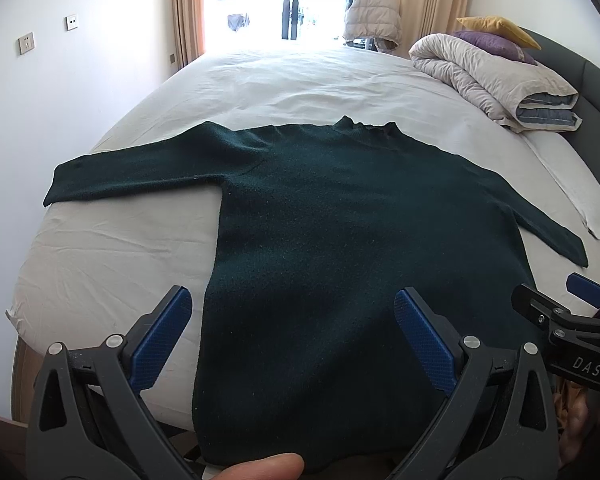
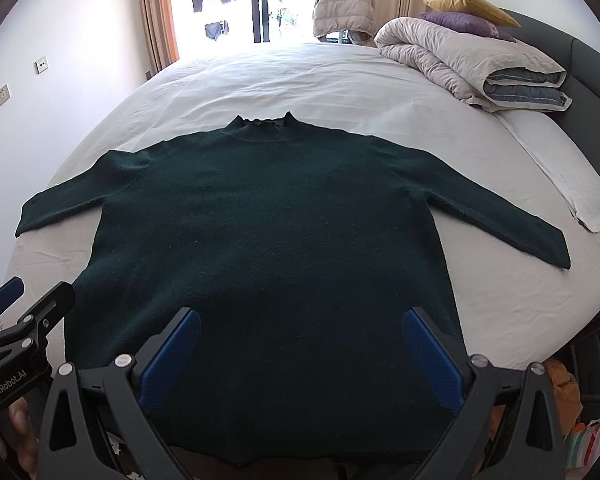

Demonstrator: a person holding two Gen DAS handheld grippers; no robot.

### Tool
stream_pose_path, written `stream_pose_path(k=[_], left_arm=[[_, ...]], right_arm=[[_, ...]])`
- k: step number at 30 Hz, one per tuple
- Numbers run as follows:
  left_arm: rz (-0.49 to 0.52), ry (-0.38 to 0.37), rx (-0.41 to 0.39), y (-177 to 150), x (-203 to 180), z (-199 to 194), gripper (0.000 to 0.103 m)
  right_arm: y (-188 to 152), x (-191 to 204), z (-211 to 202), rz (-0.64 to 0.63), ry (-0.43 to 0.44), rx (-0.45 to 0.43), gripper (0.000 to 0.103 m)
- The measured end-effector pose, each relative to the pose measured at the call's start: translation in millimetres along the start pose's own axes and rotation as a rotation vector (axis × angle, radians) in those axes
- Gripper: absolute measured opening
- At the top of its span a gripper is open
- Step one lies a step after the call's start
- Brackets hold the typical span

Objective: Fold small clothes

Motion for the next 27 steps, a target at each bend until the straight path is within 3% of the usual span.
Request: stream_pose_path(k=[27], left_arm=[[-0.003, -0.001, 0.000, 0.5, 1.0, -0.1, 0.103]], right_arm=[[5.2, 2.0, 0.3, -0.003, 0.000, -0.006, 0.103]])
Point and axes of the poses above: each gripper's, at about its wrist camera, not at the fingertips, and z roughly the way its jaws point, x to its left, y to its top, the point moved 5 cm from there along z, roughly the way its jaws point, and after that the axes turned 7 degrees about -z, right-handed, at the moved point
